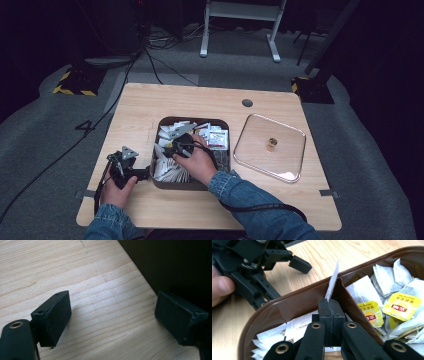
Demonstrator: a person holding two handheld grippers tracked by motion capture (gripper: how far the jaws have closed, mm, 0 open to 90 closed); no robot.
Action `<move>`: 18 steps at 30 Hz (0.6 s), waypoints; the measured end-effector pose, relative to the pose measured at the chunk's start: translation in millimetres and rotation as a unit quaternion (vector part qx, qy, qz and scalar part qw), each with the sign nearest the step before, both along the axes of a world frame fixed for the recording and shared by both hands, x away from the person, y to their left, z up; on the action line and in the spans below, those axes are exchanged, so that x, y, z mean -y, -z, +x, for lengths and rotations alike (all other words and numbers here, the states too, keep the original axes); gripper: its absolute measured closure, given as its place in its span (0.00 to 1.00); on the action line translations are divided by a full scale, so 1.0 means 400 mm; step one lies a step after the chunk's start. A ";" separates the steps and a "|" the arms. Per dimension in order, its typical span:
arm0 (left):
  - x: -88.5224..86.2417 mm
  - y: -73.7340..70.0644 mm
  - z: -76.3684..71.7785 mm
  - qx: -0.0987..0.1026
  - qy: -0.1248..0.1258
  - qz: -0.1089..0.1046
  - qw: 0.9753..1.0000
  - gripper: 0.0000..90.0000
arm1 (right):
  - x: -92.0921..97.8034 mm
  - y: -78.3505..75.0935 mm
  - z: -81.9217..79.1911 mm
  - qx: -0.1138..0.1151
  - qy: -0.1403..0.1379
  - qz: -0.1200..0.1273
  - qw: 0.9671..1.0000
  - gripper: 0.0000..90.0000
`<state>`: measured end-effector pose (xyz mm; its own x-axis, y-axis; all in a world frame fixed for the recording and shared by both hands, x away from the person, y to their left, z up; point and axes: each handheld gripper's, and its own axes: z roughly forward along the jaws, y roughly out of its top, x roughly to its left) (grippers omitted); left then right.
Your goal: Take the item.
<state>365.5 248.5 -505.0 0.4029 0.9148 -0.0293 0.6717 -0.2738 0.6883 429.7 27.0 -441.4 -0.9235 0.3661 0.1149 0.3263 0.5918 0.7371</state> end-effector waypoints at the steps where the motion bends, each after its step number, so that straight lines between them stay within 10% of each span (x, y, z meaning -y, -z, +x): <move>1: 0.000 0.000 0.000 0.000 0.000 0.000 1.000 0.16 | 0.003 -0.004 -0.001 0.002 -0.002 0.003 1.000 1.00; 18: 0.000 0.000 0.000 0.000 0.000 0.000 1.000 0.16 | 0.087 -0.114 -0.035 0.014 -0.016 0.064 0.998 1.00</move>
<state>365.6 248.6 -505.0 0.4034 0.9146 -0.0287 0.6712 -0.2745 0.6886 415.8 -7.7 -395.8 -0.9377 0.3207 0.1339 0.2879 0.5012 0.8160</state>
